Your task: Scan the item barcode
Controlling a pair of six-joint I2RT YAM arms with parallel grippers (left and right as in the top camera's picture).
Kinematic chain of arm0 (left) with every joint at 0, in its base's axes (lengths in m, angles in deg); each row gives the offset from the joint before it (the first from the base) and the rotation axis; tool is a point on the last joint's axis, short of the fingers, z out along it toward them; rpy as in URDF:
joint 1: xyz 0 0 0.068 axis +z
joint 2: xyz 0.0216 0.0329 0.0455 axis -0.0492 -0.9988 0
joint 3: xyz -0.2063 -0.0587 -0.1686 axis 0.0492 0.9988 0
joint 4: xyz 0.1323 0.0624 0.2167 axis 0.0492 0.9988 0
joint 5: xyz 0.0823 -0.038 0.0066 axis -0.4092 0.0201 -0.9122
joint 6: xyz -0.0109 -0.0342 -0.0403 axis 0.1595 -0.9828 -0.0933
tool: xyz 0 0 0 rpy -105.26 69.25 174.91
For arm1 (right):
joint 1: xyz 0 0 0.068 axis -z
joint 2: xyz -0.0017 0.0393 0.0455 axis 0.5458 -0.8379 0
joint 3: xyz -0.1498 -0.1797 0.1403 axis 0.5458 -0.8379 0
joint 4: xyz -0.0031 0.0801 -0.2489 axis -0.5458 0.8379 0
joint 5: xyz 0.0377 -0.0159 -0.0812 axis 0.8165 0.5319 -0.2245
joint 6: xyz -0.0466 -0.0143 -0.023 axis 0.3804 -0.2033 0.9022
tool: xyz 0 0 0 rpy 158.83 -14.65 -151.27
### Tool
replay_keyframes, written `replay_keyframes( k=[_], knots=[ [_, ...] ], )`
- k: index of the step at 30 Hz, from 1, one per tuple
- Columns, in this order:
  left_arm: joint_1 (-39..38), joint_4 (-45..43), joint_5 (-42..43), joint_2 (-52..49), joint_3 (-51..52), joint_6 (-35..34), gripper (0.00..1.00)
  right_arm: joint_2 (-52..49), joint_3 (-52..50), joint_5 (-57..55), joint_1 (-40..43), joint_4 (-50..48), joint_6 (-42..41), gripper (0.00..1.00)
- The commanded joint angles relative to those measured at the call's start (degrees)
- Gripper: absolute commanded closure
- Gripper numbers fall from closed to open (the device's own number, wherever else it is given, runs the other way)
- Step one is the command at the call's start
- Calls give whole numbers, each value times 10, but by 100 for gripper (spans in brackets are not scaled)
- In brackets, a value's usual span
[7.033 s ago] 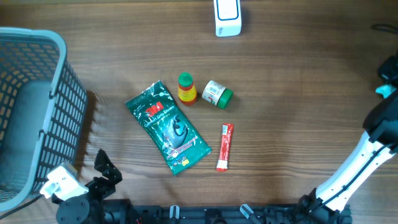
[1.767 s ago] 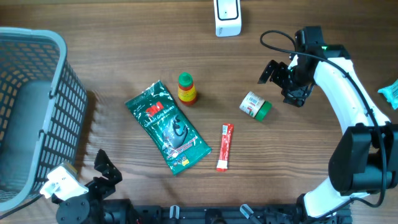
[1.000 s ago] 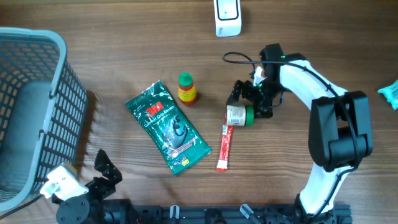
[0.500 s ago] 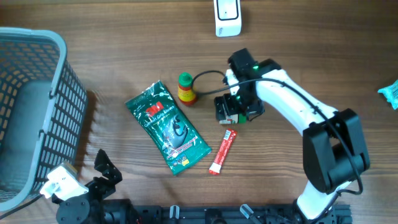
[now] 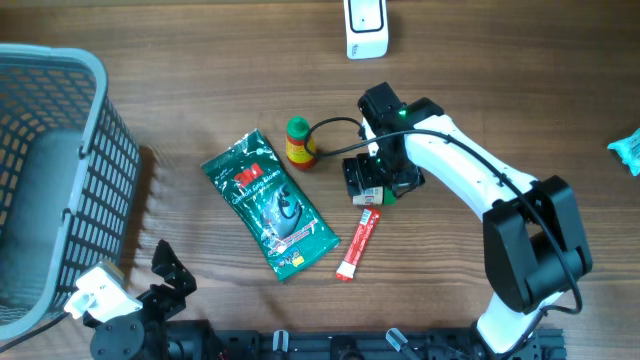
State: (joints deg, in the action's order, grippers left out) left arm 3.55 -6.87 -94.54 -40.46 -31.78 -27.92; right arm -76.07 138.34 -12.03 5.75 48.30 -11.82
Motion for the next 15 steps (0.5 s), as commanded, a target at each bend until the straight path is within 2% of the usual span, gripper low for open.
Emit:
replay_keyframes(
  k=[1,5,9,15],
  knots=[
    [-4,-3,3,4,1,-5,0,8,-2,11,-7,16,-40,1],
    [-4,-3,3,4,1,-5,0,8,-3,-19,-49,42,-92,1],
    [-4,-3,3,4,1,-5,0,8,-3,-70,-89,66,-197,0],
    [-4,-3,3,4,1,-5,0,8,66,-93,-67,121,-308,0]
  ],
)
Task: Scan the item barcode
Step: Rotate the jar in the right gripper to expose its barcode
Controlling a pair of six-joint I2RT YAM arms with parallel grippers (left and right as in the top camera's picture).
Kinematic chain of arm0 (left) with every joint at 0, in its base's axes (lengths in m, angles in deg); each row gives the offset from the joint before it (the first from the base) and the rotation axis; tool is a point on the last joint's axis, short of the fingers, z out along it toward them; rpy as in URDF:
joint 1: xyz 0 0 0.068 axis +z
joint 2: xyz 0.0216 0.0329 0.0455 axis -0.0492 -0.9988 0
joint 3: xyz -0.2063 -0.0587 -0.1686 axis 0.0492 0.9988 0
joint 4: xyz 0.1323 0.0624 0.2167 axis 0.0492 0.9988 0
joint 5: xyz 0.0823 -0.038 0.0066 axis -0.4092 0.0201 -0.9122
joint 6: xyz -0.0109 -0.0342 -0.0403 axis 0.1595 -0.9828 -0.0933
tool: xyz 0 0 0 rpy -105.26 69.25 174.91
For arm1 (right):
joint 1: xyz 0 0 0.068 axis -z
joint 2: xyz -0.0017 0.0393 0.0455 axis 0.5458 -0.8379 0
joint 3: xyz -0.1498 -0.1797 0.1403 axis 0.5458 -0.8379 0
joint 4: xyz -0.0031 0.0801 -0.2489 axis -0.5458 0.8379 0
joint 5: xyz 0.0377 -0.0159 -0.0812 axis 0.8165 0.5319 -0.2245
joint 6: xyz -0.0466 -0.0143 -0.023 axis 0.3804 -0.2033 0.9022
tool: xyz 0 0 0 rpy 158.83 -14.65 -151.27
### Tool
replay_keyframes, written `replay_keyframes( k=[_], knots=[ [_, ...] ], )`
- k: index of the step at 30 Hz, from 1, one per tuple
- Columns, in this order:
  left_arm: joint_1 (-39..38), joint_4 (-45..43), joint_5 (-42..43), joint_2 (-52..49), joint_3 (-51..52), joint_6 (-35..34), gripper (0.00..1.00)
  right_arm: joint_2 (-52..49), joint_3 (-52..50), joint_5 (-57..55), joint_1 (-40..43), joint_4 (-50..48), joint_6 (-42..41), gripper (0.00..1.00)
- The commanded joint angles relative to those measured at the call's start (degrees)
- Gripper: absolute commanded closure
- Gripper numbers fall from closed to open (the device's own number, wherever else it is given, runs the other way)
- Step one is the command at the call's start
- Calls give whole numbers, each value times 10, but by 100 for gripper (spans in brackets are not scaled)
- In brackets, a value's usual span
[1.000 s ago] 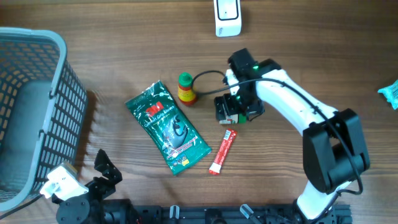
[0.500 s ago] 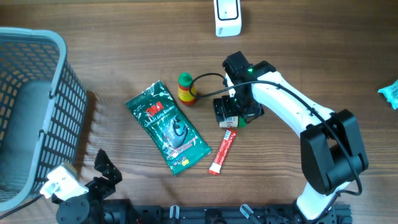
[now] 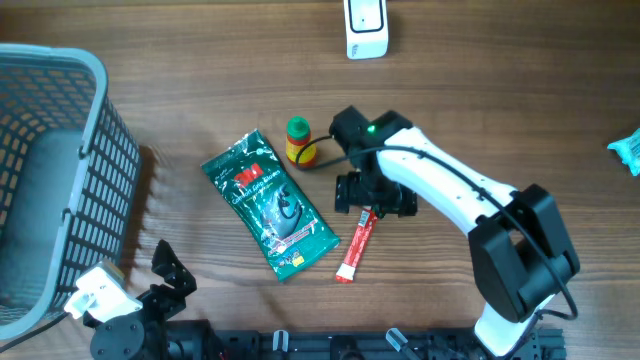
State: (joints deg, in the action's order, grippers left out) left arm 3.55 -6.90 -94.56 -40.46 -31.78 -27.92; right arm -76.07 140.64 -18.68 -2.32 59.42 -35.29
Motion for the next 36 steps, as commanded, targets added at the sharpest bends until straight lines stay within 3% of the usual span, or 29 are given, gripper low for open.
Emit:
replay_keyframes(
  k=[1,7,13,27,36],
  knots=[
    [-4,-2,3,4,1,-5,0,8,59,-26,20,16,-96,0],
    [-4,-2,3,4,1,-5,0,8,78,61,70,14,-252,0],
    [-4,-2,3,4,1,-5,0,4,63,126,129,-31,-200,0],
    [-4,-2,3,4,1,-5,0,-66,66,139,146,-38,-56,0],
    [-4,-2,3,4,1,-5,0,-66,65,141,150,-1,-82,0]
  ],
)
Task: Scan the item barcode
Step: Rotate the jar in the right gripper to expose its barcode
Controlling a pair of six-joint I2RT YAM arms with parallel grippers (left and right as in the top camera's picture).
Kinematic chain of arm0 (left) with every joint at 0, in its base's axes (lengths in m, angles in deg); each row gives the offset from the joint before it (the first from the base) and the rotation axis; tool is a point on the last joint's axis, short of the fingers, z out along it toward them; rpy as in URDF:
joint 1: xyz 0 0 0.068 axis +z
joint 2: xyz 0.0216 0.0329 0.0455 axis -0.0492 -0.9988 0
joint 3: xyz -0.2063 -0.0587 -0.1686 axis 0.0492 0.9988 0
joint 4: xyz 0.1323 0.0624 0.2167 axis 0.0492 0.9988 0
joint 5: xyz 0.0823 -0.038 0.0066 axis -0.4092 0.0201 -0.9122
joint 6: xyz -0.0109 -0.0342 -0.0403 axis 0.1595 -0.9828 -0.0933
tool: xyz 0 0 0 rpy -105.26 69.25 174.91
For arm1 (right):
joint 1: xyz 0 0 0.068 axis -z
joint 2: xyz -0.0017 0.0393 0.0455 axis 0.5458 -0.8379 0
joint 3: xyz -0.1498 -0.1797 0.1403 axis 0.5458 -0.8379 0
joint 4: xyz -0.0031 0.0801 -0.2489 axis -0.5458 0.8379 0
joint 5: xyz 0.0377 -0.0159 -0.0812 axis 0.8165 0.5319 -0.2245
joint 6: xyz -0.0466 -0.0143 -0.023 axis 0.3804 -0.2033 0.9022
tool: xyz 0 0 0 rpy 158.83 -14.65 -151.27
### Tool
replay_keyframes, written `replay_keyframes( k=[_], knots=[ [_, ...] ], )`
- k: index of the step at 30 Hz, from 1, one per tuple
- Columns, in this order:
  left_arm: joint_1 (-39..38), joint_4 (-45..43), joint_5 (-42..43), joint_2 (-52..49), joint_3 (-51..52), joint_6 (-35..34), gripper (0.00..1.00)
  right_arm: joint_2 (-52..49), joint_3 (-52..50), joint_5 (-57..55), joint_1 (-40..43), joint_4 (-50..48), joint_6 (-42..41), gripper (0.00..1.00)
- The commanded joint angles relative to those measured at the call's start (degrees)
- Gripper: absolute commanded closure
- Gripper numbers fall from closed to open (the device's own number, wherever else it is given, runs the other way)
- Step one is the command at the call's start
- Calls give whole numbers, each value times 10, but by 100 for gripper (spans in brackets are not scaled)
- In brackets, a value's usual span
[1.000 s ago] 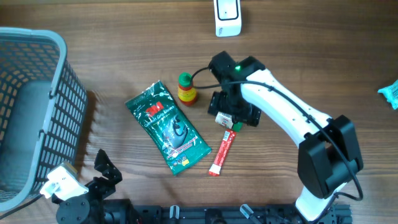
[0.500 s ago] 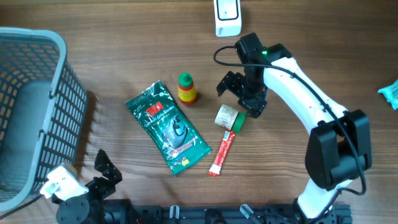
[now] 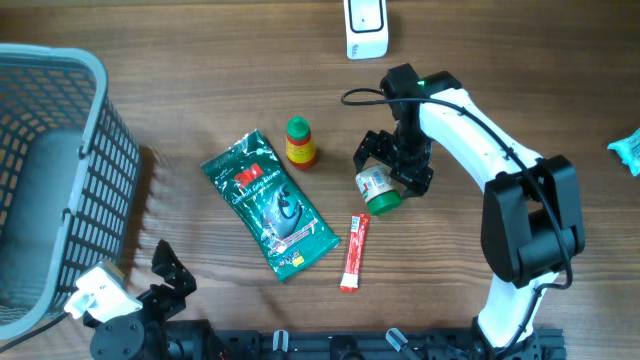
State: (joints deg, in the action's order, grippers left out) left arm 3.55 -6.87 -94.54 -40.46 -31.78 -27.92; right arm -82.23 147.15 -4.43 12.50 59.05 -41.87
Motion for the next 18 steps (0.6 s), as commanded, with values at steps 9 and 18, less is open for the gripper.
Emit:
replay_keyframes(
  k=[9,18],
  knots=[
    [-4,-3,3,4,1,-5,0,53,35,-2,26,42,-17,0],
    [-4,-3,3,4,1,-5,0,127,23,-192,-50,48,122,0]
  ],
)
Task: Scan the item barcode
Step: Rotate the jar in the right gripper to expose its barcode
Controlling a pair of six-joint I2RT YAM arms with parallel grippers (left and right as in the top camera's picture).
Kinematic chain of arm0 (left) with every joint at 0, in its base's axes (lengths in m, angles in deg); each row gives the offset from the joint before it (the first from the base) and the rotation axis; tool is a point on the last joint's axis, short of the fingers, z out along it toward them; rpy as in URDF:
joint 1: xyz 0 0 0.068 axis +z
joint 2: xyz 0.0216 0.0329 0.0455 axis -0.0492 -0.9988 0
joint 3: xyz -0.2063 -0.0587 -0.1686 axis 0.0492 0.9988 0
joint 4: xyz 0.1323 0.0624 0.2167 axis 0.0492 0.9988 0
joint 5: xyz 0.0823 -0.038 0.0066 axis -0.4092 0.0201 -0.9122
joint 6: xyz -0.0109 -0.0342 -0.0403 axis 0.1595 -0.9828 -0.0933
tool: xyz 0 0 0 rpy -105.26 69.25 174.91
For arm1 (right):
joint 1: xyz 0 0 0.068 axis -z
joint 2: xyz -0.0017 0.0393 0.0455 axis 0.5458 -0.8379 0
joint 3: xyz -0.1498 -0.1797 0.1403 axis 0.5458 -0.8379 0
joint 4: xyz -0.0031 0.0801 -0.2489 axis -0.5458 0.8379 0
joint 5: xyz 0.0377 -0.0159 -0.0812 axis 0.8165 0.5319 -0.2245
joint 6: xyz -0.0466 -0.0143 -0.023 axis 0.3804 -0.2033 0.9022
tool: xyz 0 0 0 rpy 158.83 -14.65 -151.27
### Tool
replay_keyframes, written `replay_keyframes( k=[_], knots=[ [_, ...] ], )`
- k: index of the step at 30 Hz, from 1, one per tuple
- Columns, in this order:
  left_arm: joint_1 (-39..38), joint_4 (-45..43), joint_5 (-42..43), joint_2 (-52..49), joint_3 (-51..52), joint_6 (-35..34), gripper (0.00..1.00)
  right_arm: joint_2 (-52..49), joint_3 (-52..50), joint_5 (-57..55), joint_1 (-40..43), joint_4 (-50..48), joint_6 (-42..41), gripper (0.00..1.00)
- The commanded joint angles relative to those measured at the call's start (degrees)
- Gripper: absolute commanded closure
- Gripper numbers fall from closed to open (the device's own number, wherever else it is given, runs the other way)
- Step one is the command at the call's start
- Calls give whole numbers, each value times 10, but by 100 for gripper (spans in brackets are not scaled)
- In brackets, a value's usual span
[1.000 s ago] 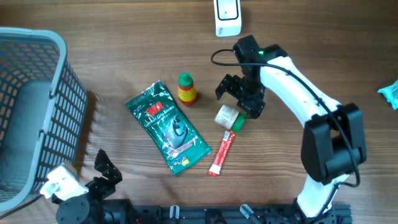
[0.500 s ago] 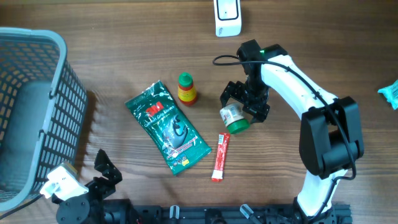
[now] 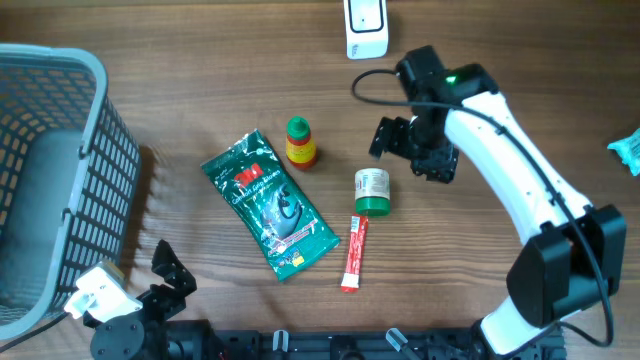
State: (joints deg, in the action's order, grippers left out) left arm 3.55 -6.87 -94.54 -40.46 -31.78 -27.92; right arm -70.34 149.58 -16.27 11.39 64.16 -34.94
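A small white-labelled jar with a green cap (image 3: 372, 191) lies on its side on the wooden table, cap toward the near edge. My right gripper (image 3: 412, 150) hangs just beyond and to the right of it, fingers spread open, holding nothing. The white barcode scanner (image 3: 365, 28) stands at the far edge, behind the gripper. My left arm is folded at the near left corner; its gripper (image 3: 168, 268) shows only as a dark shape.
A yellow-red bottle with a green cap (image 3: 300, 142) stands left of the jar. A green pouch (image 3: 270, 205) and a red stick sachet (image 3: 355, 252) lie nearer. A grey basket (image 3: 95, 150) fills the left side. A teal packet (image 3: 627, 148) sits at the right edge.
My right gripper stood with its fingers on either side of the jar; now it is apart from it, farther back and to the right. The jar lies free, turned a little.
My right gripper first covered the jar beside the sachet's top end. Then it was farther left, over that end. Later the jar showed between its spread fingers and the sachet lay straighter. Now the gripper is clear of the jar.
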Motion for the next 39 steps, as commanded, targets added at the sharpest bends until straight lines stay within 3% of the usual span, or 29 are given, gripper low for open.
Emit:
replay_keyframes(
  k=[1,7,11,21,25,34,39],
  knots=[
    [-4,-3,3,4,1,-5,0,8,-9,-90,-54,-5,50,0],
    [-4,-3,3,4,1,-5,0,8,-26,-89,-90,-37,64,0],
    [-4,-3,3,4,1,-5,0,7,-90,-119,-118,-74,44,0],
    [-4,-3,3,4,1,-5,0,7,-214,-70,-139,-221,45,1],
    [-4,-3,3,4,1,-5,0,7,-229,-59,-139,-244,47,5],
    [-4,-3,3,4,1,-5,0,5,-240,-14,-139,-249,30,24],
    [-4,-3,3,4,1,-5,0,5,-241,3,-139,-247,23,25]
  ],
)
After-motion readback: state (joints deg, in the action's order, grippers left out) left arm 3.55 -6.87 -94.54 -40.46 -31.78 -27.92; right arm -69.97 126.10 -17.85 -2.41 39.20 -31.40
